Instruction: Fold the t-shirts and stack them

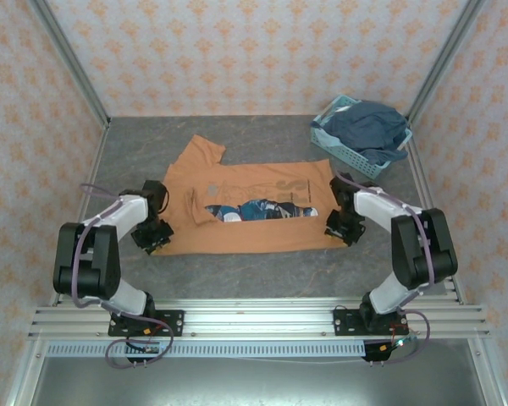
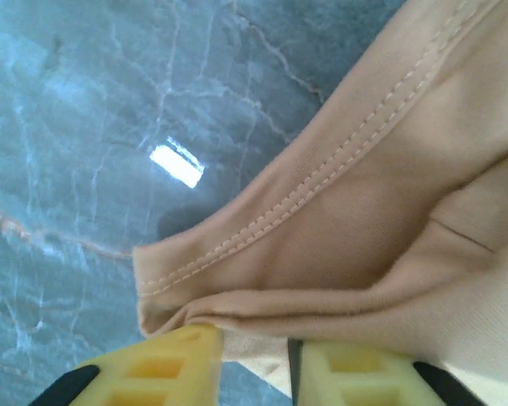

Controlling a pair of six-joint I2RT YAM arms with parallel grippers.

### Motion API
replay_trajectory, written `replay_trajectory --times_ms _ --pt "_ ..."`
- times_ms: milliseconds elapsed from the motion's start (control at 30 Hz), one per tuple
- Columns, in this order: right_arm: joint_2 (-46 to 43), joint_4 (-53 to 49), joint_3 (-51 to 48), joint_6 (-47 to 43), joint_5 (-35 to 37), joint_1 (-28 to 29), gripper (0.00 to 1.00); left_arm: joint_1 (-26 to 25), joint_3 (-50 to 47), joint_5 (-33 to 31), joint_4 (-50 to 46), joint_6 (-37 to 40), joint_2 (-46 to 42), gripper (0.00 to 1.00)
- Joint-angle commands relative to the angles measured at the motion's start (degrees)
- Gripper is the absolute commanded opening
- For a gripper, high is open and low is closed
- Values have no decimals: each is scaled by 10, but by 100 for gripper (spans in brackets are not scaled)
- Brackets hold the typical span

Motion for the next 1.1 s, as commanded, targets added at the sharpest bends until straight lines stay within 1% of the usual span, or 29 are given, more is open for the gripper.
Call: replay_trajectory --times_ms 0,67,100,167,233,267,367,467,567,700,800,967,1067 --pt "-68 2 12 -9 0 14 44 -23 51 1 -45 -37 -47 35" --pt "-88 20 29 -16 -24 20 49 -48 76 23 -33 -65 -56 42" --pt "-91 32 35 -19 -42 22 50 -60 83 37 -22 -79 -56 43" --pt "-102 66 42 -17 -79 27 55 -88 90 71 16 -113 -46 50" --pt "-106 108 43 -10 -124 30 58 -110 93 92 54 -143 -28 52" --pt "-103 119 47 -1 -143 31 59 -118 94 99 74 -156 -17 55" --pt "-102 144 51 17 -166 33 59 -123 96 122 116 -183 25 56" --pt "-102 144 58 21 -165 33 60 -125 108 110 117 -175 58 56" --pt "-103 144 57 25 -167 33 60 -126 119 112 134 -166 79 55" --pt "-109 143 47 27 -164 33 60 -125 131 113 145 -160 105 52" --pt "-113 140 39 27 -164 33 60 -125 134 115 155 -159 116 47" --pt "-115 136 36 29 -157 33 60 -130 141 124 161 -156 130 33" --pt "-113 135 41 33 -152 33 60 -132 152 125 157 -153 137 20"
